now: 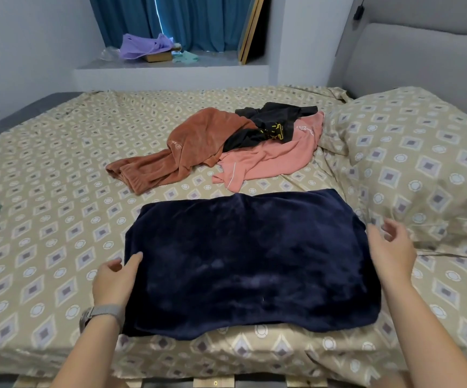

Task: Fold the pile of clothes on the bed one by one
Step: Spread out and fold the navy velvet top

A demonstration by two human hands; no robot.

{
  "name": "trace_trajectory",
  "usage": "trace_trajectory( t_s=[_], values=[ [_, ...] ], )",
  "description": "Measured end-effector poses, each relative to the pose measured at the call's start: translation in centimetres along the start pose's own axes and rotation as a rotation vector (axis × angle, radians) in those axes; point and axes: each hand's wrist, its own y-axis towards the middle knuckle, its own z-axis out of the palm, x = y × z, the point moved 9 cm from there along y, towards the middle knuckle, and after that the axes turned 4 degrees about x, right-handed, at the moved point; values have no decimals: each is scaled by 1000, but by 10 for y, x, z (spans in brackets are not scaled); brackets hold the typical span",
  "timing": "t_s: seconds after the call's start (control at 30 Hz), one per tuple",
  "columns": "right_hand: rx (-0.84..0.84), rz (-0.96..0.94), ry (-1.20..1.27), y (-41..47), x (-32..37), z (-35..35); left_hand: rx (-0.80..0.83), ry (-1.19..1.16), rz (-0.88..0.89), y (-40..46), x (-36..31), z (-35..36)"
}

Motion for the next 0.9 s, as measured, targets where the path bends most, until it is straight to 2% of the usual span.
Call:
trace_trajectory(
  t_s=[0.17,0.37,0.4,0.5,0.63,0.7,0.77,0.83,0.9],
  values=[
    [173,-194,-178,49,33,55,96,-51,17,35,-32,36],
    [286,-116,-303,109,27,97,142,-12,16,99,-60,56],
    [307,-102,-349,116,23,104,187,-50,-7,107,-65,62],
    [328,-70,-475,127,17,119,488,-152,-140,113,-76,107],
    [339,-44,-546,138,14,131,457,-114,-166,143,-73,124],
    [369,-19,-436,143,13,136,430,-70,-172,159,-67,121],
    [338,25,-232,152,8,135,303,-29,-141,175,-60,104],
    [267,115,-11,161,-4,127,189,-74,-75,185,-60,88],
    [194,237,146,164,-22,122,153,-194,-122,190,-50,82]
  ],
)
